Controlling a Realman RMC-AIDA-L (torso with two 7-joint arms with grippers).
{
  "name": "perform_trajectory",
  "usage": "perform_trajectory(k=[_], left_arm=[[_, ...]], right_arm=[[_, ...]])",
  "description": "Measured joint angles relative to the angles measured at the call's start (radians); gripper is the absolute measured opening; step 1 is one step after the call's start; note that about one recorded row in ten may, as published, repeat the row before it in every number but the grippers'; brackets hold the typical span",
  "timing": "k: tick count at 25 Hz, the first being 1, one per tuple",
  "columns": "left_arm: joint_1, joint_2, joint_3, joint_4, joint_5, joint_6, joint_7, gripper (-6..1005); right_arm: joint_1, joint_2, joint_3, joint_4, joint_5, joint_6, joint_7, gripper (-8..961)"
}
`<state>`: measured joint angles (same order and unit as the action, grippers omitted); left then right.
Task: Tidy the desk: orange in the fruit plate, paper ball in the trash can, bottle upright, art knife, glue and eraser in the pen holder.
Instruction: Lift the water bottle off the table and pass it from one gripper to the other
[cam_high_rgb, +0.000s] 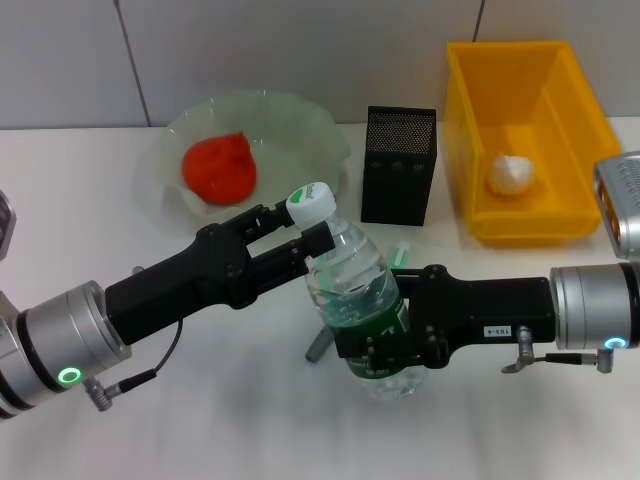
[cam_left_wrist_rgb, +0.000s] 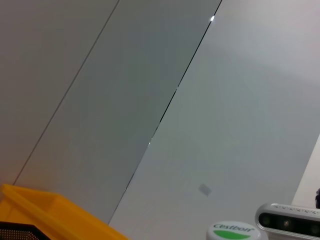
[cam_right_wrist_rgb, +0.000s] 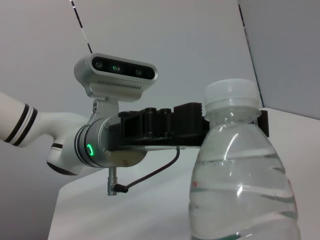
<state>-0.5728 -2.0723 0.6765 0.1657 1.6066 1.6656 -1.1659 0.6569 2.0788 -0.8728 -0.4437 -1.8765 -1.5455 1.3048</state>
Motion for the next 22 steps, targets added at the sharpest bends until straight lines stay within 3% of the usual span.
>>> perform_trajectory(k=[22], left_arm=[[-0.016,0.000,0.000,0.000,-0.005,-0.021,0.000,707]], right_arm=[[0.015,0.004,0.000,0.031,0.004,0.020,-0.034,759]])
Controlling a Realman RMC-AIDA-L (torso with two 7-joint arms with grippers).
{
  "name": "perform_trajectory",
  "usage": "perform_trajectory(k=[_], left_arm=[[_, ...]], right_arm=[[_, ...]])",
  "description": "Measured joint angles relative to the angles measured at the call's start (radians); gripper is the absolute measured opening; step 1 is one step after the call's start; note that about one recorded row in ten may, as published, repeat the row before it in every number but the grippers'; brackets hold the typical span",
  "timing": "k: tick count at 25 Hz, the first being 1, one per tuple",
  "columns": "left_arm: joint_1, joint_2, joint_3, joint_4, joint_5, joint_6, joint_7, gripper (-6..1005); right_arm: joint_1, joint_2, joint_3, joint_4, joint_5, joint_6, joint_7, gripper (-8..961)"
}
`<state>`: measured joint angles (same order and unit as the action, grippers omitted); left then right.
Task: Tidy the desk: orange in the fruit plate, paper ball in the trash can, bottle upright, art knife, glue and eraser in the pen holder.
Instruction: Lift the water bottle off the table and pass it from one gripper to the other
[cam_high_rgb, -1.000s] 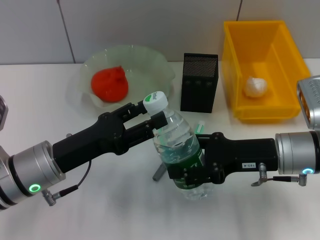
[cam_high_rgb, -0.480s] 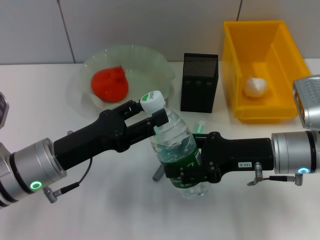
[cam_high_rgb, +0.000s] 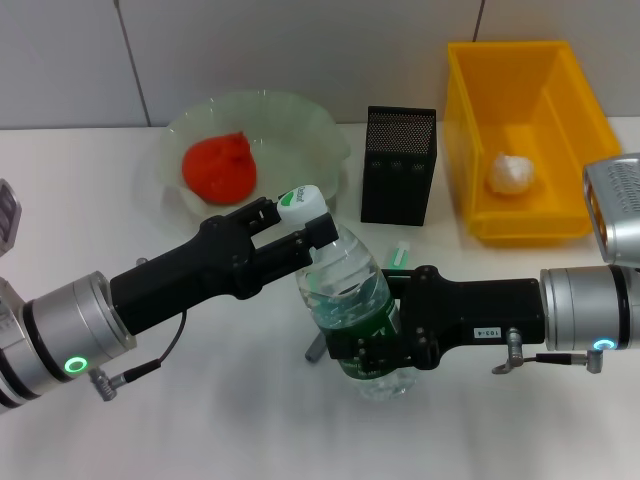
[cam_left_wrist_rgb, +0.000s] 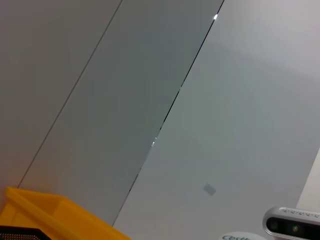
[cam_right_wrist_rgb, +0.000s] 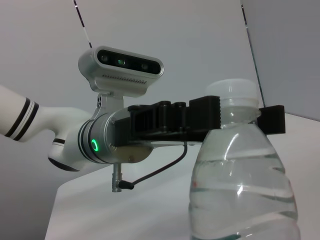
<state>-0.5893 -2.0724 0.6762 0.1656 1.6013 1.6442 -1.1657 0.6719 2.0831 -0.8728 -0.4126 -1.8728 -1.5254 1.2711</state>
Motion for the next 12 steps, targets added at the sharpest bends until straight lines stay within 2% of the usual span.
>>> perform_trajectory(k=[10,12], left_arm=[[-0.005,-0.001,0.000,0.000,0.000,-0.003,0.007,707],[-0.009,-0.002,0.000,-0.001,0.000,-0.005,0.009,665]], right_arm=[[0.000,0.000,0.000,0.003,0.000,0.004,-0.003,758],[0.000,0.000,0.000,0.003,0.000,0.004,-0.003,759]])
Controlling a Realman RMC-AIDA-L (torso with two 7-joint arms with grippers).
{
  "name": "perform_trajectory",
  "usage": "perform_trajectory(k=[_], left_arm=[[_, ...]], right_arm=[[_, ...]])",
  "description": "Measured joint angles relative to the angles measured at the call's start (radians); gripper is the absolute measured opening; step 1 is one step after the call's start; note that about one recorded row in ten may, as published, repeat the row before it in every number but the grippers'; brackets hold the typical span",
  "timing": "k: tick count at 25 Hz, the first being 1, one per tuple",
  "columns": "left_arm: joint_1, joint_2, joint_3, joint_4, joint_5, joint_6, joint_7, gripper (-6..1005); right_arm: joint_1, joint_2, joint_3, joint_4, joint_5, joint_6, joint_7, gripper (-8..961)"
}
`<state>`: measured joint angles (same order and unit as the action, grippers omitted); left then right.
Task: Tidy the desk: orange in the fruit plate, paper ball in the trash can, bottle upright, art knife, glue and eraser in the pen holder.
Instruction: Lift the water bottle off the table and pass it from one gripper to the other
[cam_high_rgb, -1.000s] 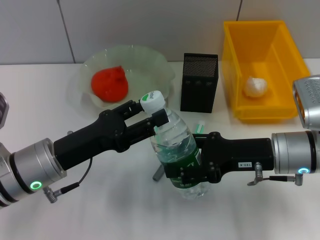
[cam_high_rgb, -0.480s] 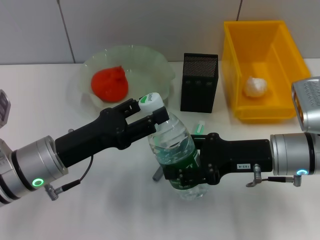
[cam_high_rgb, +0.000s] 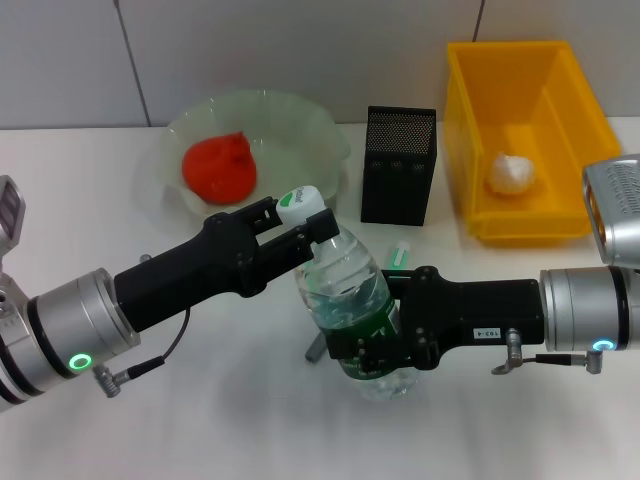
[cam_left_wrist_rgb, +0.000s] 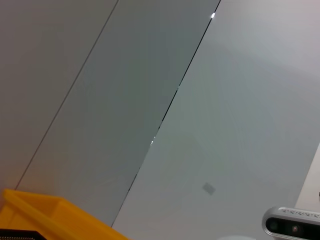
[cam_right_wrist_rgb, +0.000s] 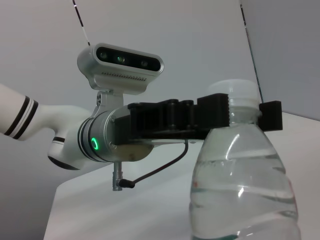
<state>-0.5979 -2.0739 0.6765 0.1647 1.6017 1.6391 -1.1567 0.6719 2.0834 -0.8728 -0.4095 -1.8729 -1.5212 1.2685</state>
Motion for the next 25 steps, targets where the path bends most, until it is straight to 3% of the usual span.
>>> perform_trajectory(k=[9,25], left_arm=[[-0.003,-0.002,0.000,-0.006,0.001,-0.004,0.004,449],[-0.006,-0.002,-0.001,-0.008,0.000,-0.003,0.004,447]], right_arm=[[0.001,0.001,0.000,0.000,0.000,0.000,0.000,758],[0.010,0.001,0.002,0.009,0.003,0.001,-0.003,765]])
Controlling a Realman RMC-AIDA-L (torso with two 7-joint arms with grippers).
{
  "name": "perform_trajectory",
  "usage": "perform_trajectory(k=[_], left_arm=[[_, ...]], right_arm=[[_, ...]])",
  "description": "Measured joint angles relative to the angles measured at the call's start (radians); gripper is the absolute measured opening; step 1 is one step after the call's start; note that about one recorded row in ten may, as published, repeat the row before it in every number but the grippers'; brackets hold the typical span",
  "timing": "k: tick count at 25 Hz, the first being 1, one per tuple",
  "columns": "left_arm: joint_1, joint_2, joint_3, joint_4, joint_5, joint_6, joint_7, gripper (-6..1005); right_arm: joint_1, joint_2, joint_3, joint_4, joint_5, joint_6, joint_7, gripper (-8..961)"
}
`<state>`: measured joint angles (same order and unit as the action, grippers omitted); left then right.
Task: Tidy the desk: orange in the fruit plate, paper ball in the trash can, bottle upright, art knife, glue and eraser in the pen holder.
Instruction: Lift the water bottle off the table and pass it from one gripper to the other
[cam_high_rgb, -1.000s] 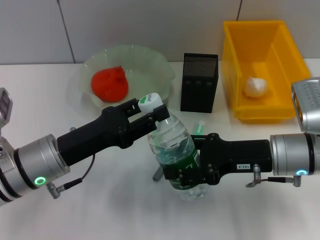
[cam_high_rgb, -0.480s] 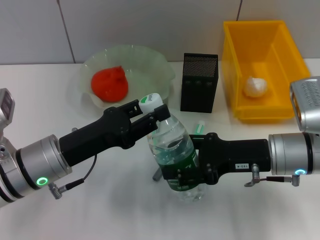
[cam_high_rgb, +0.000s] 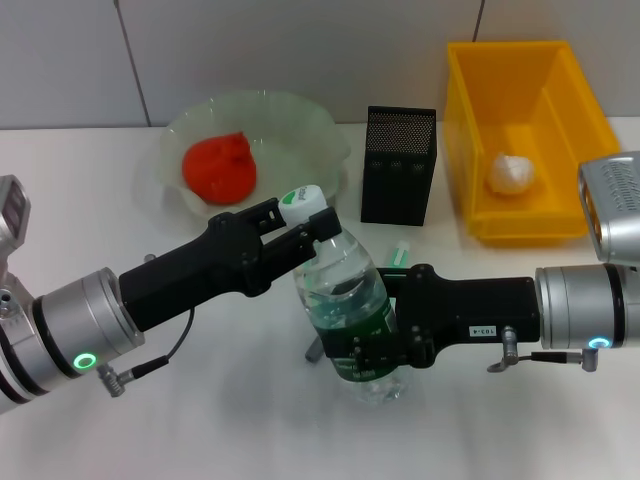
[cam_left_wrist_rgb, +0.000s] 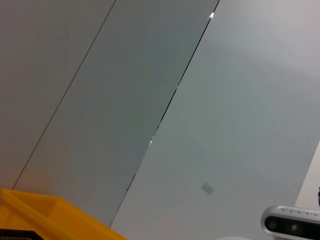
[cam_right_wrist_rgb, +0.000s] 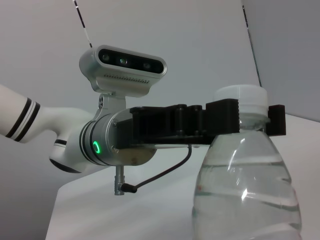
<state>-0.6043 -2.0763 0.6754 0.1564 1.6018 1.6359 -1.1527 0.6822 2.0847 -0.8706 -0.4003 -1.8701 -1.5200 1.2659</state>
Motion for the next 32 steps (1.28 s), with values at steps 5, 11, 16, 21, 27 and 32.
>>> perform_trajectory(k=[5,11,16,21,27,32], left_arm=[[0.001,0.002,-0.002,0.000,0.000,0.001,-0.002,447],[0.001,0.002,-0.002,0.000,0.000,0.000,-0.007,446],[0.001,0.002,-0.003,0.000,0.000,-0.001,-0.012,445],[-0.001,0.003,-0.005,0.000,0.000,-0.002,-0.013,445],[-0.001,0.003,-0.005,0.000,0.000,-0.001,-0.013,444],[-0.003,0.003,-0.006,0.001,-0.001,-0.001,-0.014,444]], right_arm=[[0.000,0.000,0.002,-0.002,0.000,0.000,0.000,771],[0.000,0.000,0.003,-0.005,0.001,0.004,0.000,777],[0.003,0.000,0.000,-0.008,0.001,0.010,0.000,783],[0.005,-0.002,-0.001,-0.016,-0.004,0.010,0.001,784],[0.006,-0.003,-0.030,-0.049,-0.007,0.011,0.015,784],[0.006,-0.003,-0.041,-0.072,-0.008,0.014,0.026,784]])
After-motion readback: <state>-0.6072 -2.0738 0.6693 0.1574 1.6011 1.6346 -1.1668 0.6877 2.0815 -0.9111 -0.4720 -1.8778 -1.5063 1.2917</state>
